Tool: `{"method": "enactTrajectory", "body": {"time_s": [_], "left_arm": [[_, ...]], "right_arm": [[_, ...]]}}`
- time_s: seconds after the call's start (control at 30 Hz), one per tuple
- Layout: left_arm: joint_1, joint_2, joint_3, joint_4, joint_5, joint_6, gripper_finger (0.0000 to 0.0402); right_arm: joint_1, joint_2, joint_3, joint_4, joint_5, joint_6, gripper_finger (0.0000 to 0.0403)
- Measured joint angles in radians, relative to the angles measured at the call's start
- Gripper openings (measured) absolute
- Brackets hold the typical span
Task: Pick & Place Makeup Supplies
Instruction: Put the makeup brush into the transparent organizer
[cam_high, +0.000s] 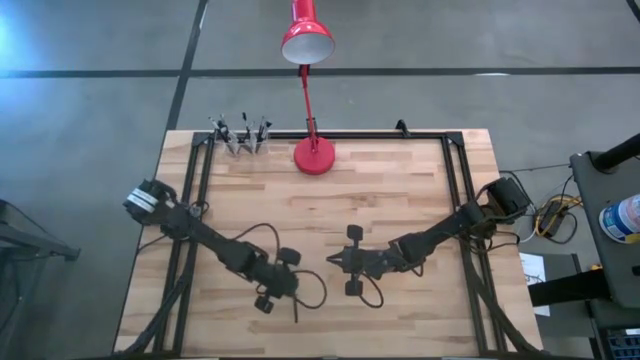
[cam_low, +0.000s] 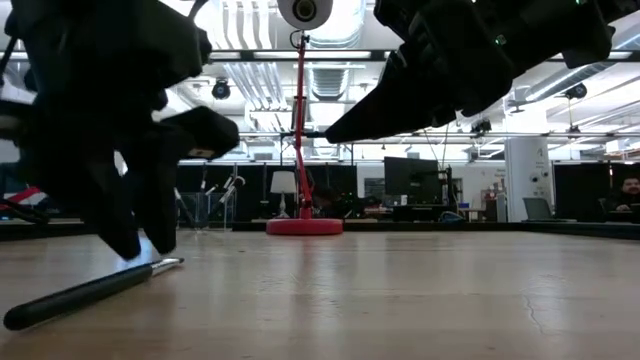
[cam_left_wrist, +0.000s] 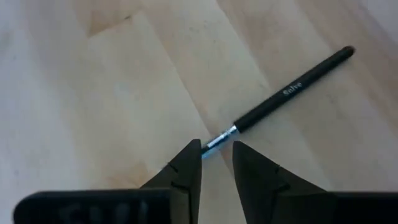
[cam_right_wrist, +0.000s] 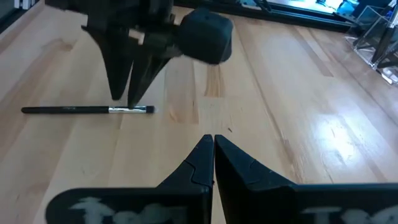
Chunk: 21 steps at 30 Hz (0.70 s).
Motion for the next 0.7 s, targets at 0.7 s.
{"method": "enactTrajectory", "body": {"time_s": [0.7], "left_arm": [[0.016, 0.107, 0.035, -0.103, -0.002, -0.096, 0.0065]], "right_arm": [[0.003, 0.000, 0.000, -0.008, -0.004, 0.000, 0.0009]]}}
